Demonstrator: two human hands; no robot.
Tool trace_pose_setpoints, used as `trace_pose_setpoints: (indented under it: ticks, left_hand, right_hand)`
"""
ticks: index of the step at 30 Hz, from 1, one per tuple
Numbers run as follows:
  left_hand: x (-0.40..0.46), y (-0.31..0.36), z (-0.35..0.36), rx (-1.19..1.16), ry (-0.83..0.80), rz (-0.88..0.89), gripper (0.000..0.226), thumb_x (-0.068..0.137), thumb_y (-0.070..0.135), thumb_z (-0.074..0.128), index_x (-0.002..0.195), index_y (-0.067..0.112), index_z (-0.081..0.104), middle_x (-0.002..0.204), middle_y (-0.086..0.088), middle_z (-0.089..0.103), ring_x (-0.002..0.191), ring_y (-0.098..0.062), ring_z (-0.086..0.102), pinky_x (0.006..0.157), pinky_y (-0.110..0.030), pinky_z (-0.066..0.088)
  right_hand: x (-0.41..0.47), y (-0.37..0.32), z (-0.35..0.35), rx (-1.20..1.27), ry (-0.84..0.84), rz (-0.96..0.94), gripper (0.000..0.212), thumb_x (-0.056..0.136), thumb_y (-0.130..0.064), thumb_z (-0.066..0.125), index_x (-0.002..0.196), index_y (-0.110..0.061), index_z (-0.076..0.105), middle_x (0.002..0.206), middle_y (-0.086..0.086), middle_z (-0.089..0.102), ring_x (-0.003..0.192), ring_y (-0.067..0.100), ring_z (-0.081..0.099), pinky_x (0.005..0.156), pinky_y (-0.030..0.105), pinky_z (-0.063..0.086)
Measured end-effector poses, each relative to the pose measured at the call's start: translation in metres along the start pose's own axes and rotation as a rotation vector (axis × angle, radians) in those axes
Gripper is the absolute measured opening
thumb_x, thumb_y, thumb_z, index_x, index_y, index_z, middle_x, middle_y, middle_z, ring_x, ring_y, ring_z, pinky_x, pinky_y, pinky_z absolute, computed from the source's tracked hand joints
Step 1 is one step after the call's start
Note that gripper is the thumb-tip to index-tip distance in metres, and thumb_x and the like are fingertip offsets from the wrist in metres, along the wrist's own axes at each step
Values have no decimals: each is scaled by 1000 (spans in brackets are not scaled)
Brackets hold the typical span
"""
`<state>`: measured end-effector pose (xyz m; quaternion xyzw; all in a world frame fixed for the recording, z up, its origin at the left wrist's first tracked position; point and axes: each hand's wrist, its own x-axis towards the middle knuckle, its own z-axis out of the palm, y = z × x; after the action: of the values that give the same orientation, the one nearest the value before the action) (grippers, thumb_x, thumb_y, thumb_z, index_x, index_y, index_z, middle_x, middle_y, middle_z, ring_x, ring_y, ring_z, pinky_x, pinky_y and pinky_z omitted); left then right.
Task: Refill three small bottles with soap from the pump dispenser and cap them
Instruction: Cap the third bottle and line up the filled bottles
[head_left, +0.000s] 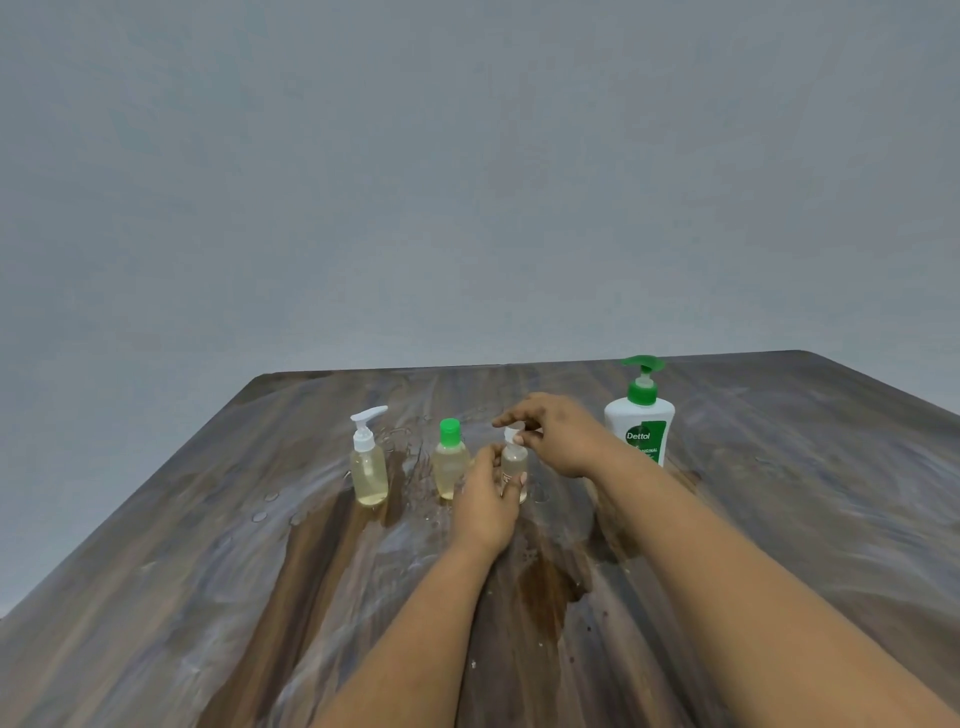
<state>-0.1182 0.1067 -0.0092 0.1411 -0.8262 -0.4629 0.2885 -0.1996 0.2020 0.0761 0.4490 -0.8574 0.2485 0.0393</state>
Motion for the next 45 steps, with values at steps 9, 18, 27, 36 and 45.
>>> trace_pose_setpoints:
  ticks: [9,18,27,36,45]
  left_hand:
    - [-2,-2,0,14,-4,14,24,96,19,60,118,14,54,110,-1,65,98,-16,62,84,-35,50]
    - [-1,-1,0,11,-8,3,25,96,21,60,119,15,53,105,1,63,93,-15,62,78,-31,48]
    - [1,-3,1,27,-19,7,30,97,20,59,125,14,51,112,-2,62,98,-15,58,77,-29,45]
    - [3,-5,0,22,-24,6,37,96,16,59,131,21,48,108,0,63,95,-14,60,74,-23,39]
    - [4,-9,0,24,-20,22,30,94,19,62,123,18,54,102,8,63,84,3,55,67,-9,42]
  right_hand:
    - [-8,7,-11,253,291,97,26,76,-6,73,93,-20,59,83,-5,61,62,-4,54,59,3,39]
    - [-1,1,-15,-84,14,15,26,89,-20,70,115,-20,70,101,-3,49,96,10,47,87,21,38]
    - [8,-8,-8,-71,-76,5,29,88,-4,68,115,-15,71,117,6,67,103,16,61,84,21,45]
    - [10,-12,-12,-113,-75,122,48,84,-54,68,81,-6,64,82,8,61,78,20,55,68,28,43]
    - [12,-10,-16,-76,-78,30,20,90,-21,70,103,-6,73,96,5,70,83,10,56,56,10,35]
